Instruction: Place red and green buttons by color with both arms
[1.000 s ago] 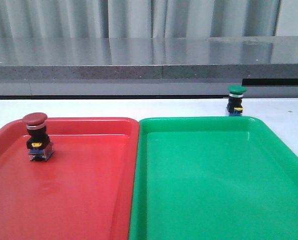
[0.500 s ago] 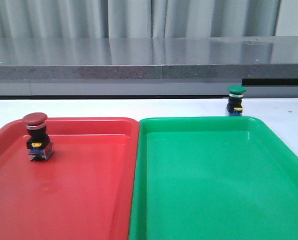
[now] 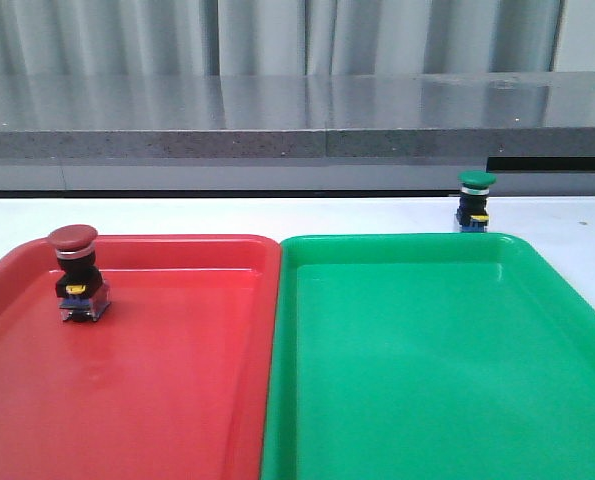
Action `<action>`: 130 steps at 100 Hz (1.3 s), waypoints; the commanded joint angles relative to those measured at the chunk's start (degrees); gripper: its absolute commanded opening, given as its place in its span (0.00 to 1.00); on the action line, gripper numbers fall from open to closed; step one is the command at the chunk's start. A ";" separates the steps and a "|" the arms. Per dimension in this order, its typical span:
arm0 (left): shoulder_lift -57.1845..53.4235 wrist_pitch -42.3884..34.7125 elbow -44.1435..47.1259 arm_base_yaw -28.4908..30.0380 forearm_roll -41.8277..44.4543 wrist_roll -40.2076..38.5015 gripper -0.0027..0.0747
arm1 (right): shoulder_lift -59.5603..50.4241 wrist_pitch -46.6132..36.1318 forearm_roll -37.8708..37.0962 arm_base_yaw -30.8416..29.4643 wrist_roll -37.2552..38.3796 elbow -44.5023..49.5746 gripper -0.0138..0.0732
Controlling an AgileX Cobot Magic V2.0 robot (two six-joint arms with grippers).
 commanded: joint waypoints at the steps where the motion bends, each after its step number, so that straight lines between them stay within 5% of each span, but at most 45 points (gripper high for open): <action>1: -1.89 -5.07 1.43 0.26 -0.43 -0.33 0.01 | 3.56 1.95 0.60 -0.35 0.11 -6.83 0.08; 41: -1.89 -5.07 1.43 0.26 -0.43 -0.33 0.01 | 31.34 23.51 0.72 -0.35 -0.21 -30.65 0.08; 86: -1.89 -5.07 1.43 0.26 -0.43 -0.33 0.01 | 43.17 23.15 1.59 -0.35 -0.21 -35.21 0.11; 98: -1.89 -5.07 1.43 0.26 -0.43 -0.33 0.01 | 43.17 22.99 1.59 -0.35 -0.21 -35.21 0.27; 122: -1.89 -5.07 1.43 0.26 -0.43 -0.33 0.01 | 43.17 22.90 1.73 -0.35 -0.21 -35.21 0.91; 130: -1.89 -5.07 1.43 0.26 -0.43 -0.33 0.01 | 43.17 22.72 1.78 -0.35 -0.21 -35.21 0.90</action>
